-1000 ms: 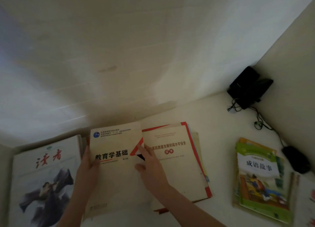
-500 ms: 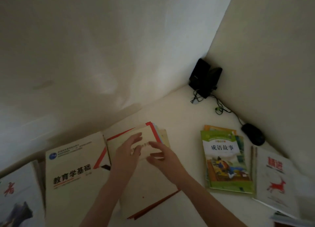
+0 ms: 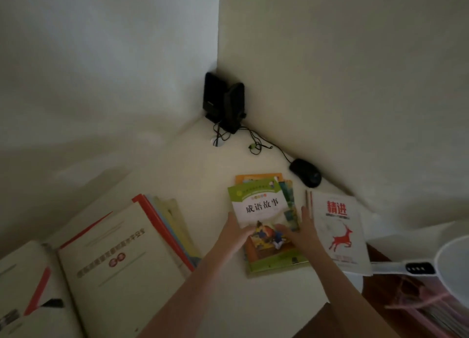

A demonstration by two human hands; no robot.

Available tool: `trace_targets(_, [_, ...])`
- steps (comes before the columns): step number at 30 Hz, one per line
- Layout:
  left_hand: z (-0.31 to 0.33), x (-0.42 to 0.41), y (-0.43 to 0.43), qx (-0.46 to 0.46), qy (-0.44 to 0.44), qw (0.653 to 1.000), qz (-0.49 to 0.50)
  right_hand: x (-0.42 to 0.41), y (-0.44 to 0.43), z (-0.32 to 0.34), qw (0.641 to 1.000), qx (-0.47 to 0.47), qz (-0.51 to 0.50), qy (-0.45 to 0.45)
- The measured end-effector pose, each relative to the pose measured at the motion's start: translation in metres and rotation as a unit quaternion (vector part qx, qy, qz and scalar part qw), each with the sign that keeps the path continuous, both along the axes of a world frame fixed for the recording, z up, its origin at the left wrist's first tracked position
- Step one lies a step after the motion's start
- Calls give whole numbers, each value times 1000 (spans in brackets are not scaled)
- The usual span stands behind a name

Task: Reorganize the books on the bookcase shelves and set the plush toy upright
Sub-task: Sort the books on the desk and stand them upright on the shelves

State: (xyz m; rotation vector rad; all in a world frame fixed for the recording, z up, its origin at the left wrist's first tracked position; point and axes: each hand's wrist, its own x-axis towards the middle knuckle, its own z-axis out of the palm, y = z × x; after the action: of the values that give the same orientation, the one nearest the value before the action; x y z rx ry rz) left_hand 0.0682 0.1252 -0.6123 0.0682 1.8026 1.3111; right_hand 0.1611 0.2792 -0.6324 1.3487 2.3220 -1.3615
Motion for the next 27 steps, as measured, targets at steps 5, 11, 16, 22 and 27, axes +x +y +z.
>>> trace_targets(5, [-16, 9, 20, -16, 29, 998, 50, 16, -6, -32, 1000, 18, -7, 19])
trace_targets(11, [-13, 29, 24, -21, 139, 986, 91, 34, -14, -41, 997, 10, -47, 67])
trace_targets(16, [-20, 31, 25, -16, 115, 981, 154, 41, -13, -43, 994, -8, -60, 87])
trace_targets(22, [-8, 30, 28, 77, 66, 988, 117, 46, -1, -31, 990, 4, -39, 138])
trace_targets(27, [32, 27, 15, 194, 66, 978, 34, 35, 18, 28, 966, -44, -4, 256])
